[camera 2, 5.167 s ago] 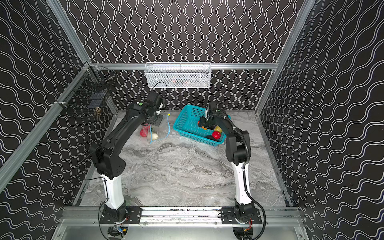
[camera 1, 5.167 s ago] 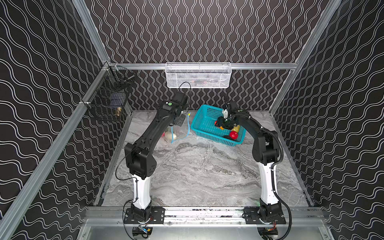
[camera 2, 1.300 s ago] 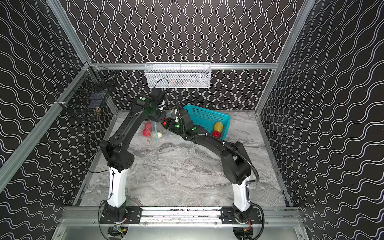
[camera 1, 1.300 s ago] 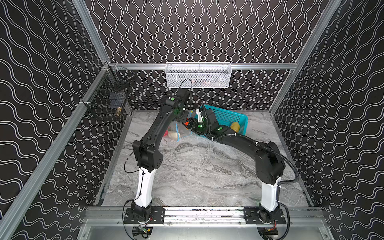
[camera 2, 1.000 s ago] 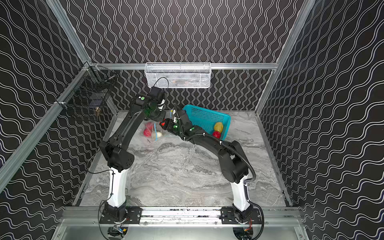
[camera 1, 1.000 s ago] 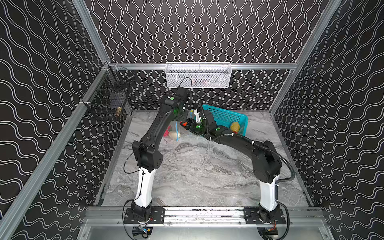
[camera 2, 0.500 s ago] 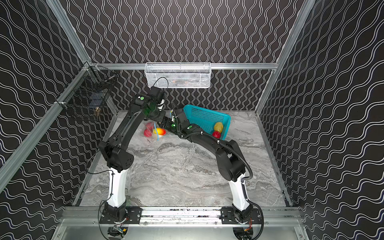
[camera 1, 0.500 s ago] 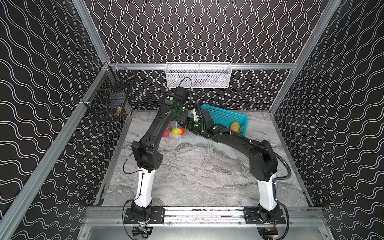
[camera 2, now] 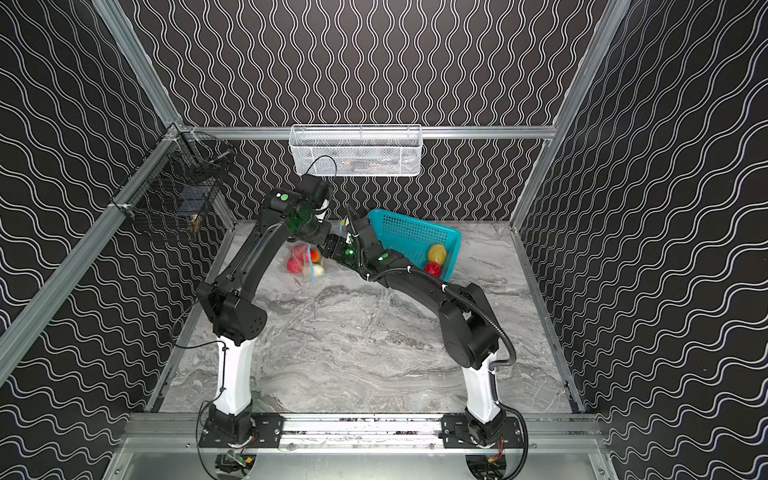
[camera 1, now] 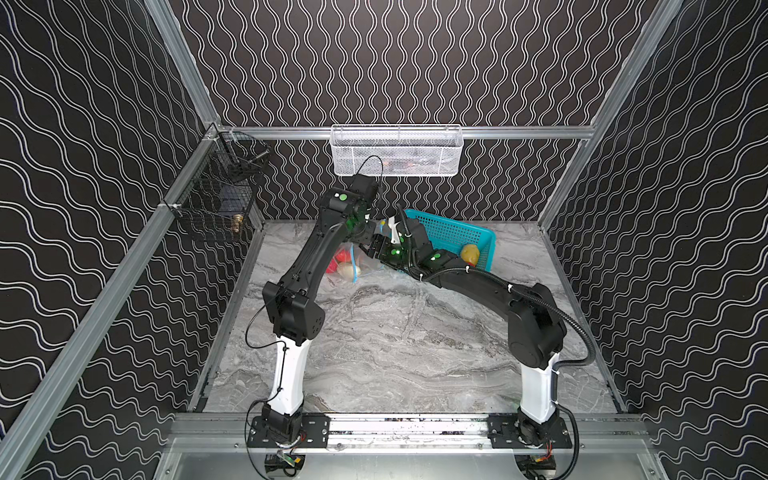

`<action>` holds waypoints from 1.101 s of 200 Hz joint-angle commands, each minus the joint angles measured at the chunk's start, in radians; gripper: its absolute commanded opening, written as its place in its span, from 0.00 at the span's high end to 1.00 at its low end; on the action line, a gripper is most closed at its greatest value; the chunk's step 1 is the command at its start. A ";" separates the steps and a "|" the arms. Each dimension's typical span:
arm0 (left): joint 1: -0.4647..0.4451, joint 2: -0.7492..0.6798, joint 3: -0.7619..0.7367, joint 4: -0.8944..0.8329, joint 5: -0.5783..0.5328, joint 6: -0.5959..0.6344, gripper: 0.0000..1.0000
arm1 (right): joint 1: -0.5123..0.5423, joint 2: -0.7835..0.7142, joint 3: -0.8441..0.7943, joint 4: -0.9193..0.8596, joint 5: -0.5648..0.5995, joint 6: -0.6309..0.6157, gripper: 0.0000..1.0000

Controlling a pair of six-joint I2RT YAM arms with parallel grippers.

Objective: Place the food in the zip-top bag and seal the zipper
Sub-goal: 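Lower the mango into the bag and open the right gripper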

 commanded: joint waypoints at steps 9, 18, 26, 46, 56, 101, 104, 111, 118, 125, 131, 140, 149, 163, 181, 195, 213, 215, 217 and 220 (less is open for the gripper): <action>0.002 -0.005 -0.004 0.014 -0.015 -0.002 1.00 | 0.003 -0.037 -0.023 0.042 0.021 -0.014 0.22; 0.002 -0.005 -0.006 0.014 -0.018 -0.003 1.00 | 0.002 -0.047 -0.031 0.043 0.024 -0.016 0.22; 0.001 -0.005 -0.004 0.014 -0.017 -0.004 1.00 | 0.002 -0.055 -0.035 0.037 0.031 -0.016 0.22; 0.001 -0.005 -0.010 0.014 -0.003 -0.003 1.00 | 0.004 -0.068 -0.029 0.006 0.048 -0.032 0.21; 0.001 -0.005 -0.015 0.016 0.002 0.002 1.00 | 0.004 -0.071 -0.016 -0.018 0.057 -0.045 0.19; 0.001 -0.012 -0.029 0.020 -0.015 0.006 1.00 | 0.004 -0.126 -0.041 -0.033 0.102 -0.064 0.01; 0.000 -0.012 -0.030 0.020 -0.013 0.006 1.00 | 0.004 -0.128 -0.040 -0.037 0.105 -0.067 0.01; 0.001 -0.014 -0.033 0.021 -0.009 0.005 1.00 | 0.004 -0.130 -0.037 -0.044 0.110 -0.071 0.01; 0.002 -0.015 -0.034 0.020 -0.007 0.003 1.00 | 0.004 -0.133 -0.035 -0.050 0.112 -0.074 0.01; 0.001 -0.015 -0.036 0.020 -0.005 0.004 1.00 | 0.004 -0.135 -0.034 -0.054 0.116 -0.077 0.01; 0.001 -0.016 -0.038 0.021 -0.006 0.004 1.00 | 0.004 -0.138 -0.033 -0.057 0.120 -0.079 0.01; 0.002 -0.017 -0.040 0.021 -0.007 0.003 1.00 | 0.004 -0.140 -0.032 -0.064 0.125 -0.082 0.01; 0.001 -0.019 -0.044 0.022 -0.009 0.005 1.00 | 0.004 -0.143 -0.030 -0.072 0.133 -0.086 0.01; 0.001 -0.023 -0.049 0.025 -0.012 0.006 1.00 | 0.004 -0.141 -0.013 -0.104 0.157 -0.091 0.01; 0.000 -0.032 -0.064 0.033 -0.013 0.004 1.00 | 0.004 -0.127 0.047 -0.220 0.253 -0.073 0.01; 0.002 -0.039 -0.081 0.042 -0.011 -0.001 1.00 | 0.004 -0.102 0.117 -0.332 0.327 -0.048 0.01; 0.001 -0.044 -0.102 0.047 -0.008 -0.006 1.00 | 0.004 -0.053 0.212 -0.446 0.367 -0.021 0.01; 0.001 -0.044 -0.101 0.045 -0.006 -0.006 1.00 | 0.004 -0.050 0.221 -0.456 0.372 -0.019 0.01; 0.002 -0.044 -0.100 0.045 -0.006 -0.007 1.00 | 0.004 -0.047 0.228 -0.466 0.377 -0.018 0.01; 0.002 -0.042 -0.099 0.041 -0.004 -0.007 1.00 | 0.004 -0.040 0.239 -0.479 0.381 -0.014 0.01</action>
